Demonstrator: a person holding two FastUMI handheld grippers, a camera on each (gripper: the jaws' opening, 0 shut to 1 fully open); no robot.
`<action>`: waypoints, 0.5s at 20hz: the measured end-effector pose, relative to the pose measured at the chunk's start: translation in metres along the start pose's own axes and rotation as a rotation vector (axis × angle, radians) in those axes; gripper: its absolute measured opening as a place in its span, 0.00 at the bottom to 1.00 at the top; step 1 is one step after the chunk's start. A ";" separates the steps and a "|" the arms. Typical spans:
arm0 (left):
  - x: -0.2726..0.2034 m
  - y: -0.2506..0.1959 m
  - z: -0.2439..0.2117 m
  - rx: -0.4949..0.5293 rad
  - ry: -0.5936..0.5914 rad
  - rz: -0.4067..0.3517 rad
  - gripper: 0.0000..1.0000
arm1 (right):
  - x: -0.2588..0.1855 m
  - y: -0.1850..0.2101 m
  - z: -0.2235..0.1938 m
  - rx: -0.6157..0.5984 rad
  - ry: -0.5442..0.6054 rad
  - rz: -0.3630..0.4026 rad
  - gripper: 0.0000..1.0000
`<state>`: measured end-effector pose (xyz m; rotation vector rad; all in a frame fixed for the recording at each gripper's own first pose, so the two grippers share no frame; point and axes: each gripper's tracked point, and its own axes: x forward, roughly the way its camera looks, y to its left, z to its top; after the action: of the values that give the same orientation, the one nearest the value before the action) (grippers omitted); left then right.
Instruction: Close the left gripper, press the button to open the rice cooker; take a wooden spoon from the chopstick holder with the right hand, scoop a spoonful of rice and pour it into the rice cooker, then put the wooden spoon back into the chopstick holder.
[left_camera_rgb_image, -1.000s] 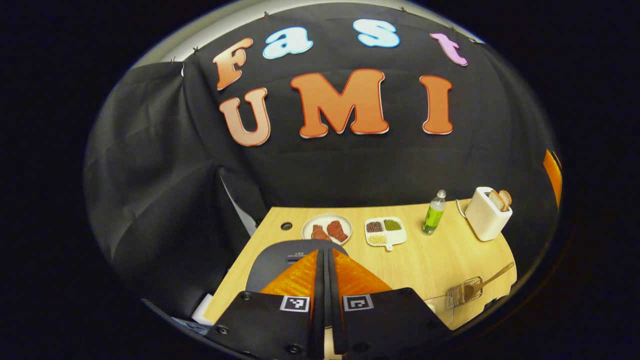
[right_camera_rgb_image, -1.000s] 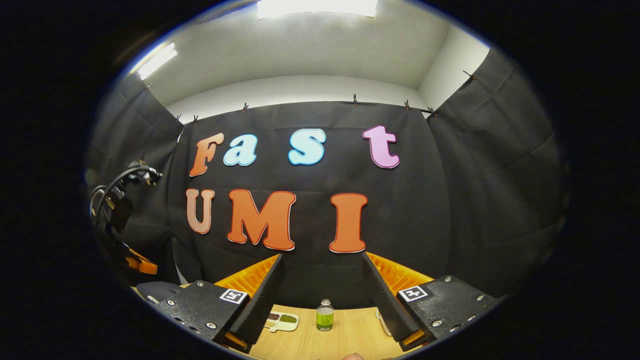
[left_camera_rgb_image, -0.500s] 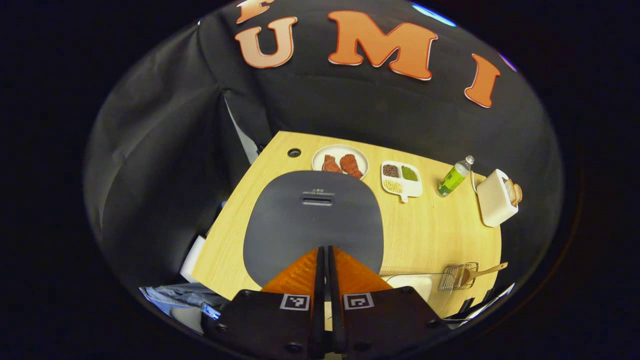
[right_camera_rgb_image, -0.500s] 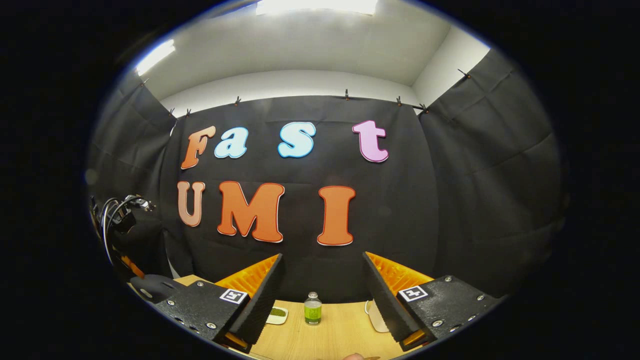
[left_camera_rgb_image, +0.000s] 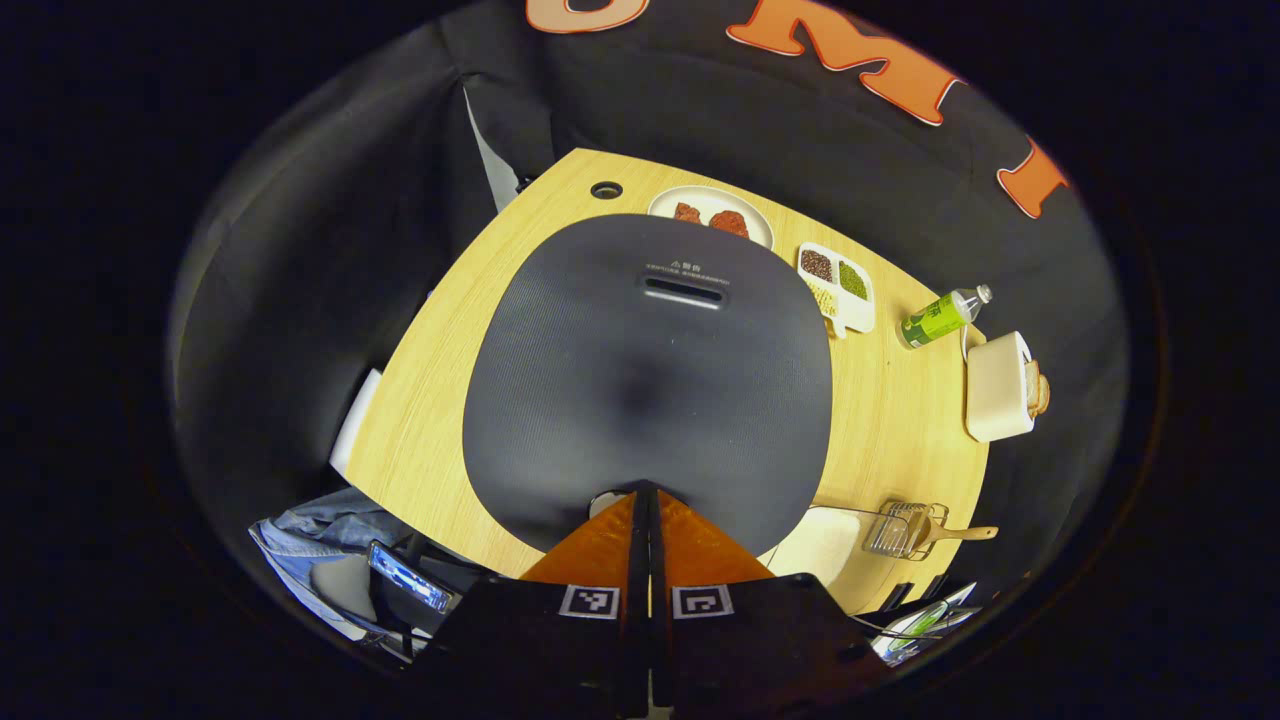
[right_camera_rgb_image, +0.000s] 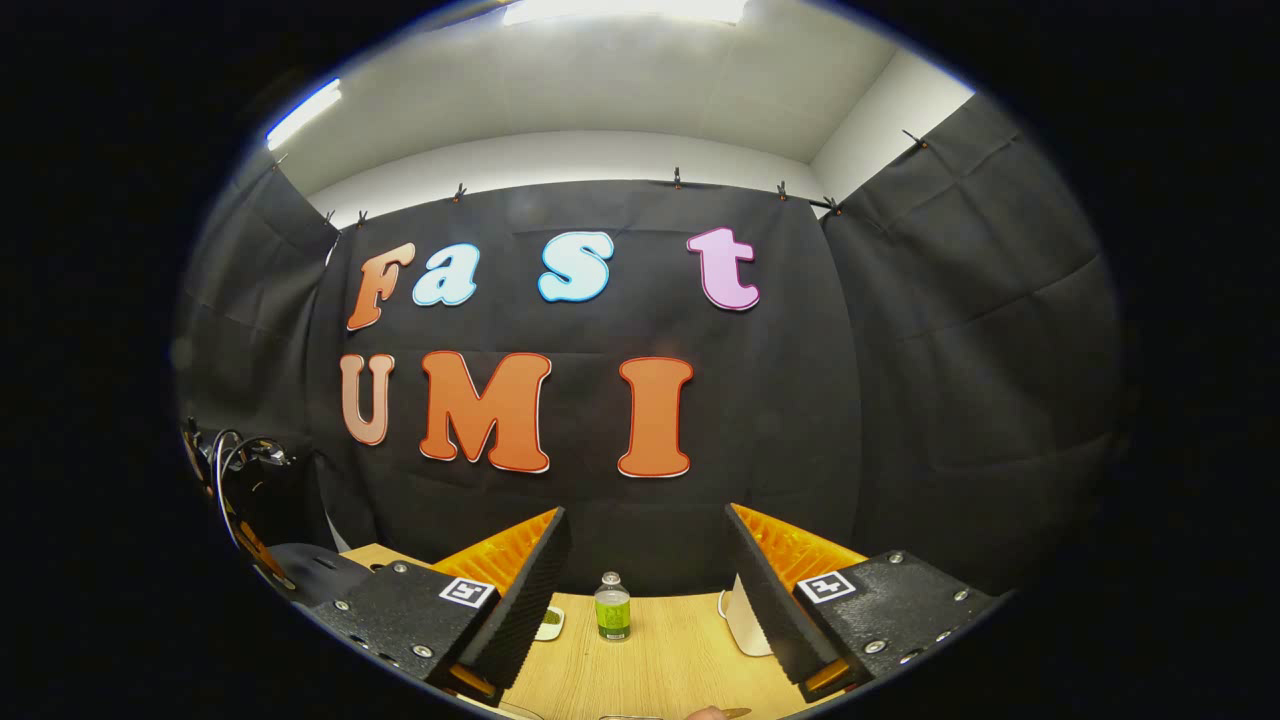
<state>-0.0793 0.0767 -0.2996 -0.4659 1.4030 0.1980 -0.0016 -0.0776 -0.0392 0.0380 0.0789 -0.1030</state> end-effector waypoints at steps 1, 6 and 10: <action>0.001 -0.001 -0.001 -0.007 0.012 -0.004 0.06 | -0.001 0.000 -0.003 -0.003 0.001 -0.002 0.94; 0.006 0.000 0.002 0.017 -0.011 -0.004 0.08 | 0.000 0.015 -0.015 -0.001 0.035 0.023 0.94; 0.001 -0.002 0.003 0.021 -0.103 0.036 0.07 | 0.001 0.027 -0.011 0.025 0.036 0.064 0.94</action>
<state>-0.0758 0.0756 -0.3002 -0.4080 1.3124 0.2328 0.0016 -0.0507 -0.0497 0.0670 0.1119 -0.0392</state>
